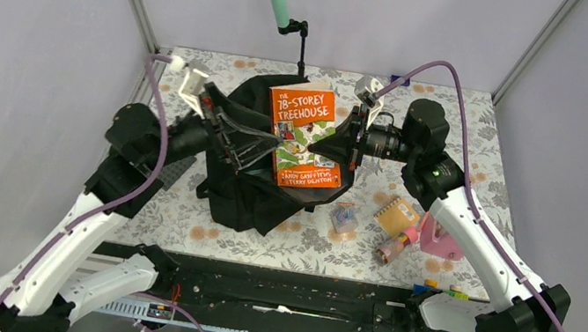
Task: Pack the student bag
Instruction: Pick up the book from the center of the board.
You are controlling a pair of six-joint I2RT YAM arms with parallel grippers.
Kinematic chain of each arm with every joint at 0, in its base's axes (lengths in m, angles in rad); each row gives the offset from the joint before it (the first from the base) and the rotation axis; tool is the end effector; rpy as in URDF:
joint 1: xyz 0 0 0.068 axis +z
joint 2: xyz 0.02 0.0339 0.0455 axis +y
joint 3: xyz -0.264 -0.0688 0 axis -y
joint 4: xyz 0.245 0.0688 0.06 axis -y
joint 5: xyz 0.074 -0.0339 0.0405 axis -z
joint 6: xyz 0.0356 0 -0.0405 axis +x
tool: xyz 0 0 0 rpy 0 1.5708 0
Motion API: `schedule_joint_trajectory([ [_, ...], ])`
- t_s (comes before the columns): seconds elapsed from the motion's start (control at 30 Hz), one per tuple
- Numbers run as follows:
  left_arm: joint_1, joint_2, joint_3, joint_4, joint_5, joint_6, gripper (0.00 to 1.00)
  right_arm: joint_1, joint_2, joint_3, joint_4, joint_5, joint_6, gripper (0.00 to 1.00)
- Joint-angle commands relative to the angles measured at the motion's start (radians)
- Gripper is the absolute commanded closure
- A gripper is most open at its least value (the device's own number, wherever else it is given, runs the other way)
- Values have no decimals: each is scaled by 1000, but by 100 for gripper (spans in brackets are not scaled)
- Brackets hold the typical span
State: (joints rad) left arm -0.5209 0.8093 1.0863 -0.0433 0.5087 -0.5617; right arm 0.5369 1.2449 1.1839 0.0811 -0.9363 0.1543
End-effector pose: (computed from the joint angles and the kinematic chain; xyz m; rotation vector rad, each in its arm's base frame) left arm 0.1296 -0.0943 0.4536 0.4345 1.4170 -1.2320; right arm 0.2249 0.1672 0.4105 -1.0558 1.3392 1.2448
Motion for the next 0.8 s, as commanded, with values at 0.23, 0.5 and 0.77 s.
schedule_joint_trajectory([
  [0.23,-116,127,-10,-147,-214,-48,19,6,-69,-8,167,42,14,100],
  [0.5,-125,100,-26,-184,-324,-28,16,6,-100,-47,253,46,57,100],
  [0.77,-125,78,-44,-166,-306,-26,12,5,-116,-59,335,8,128,100],
])
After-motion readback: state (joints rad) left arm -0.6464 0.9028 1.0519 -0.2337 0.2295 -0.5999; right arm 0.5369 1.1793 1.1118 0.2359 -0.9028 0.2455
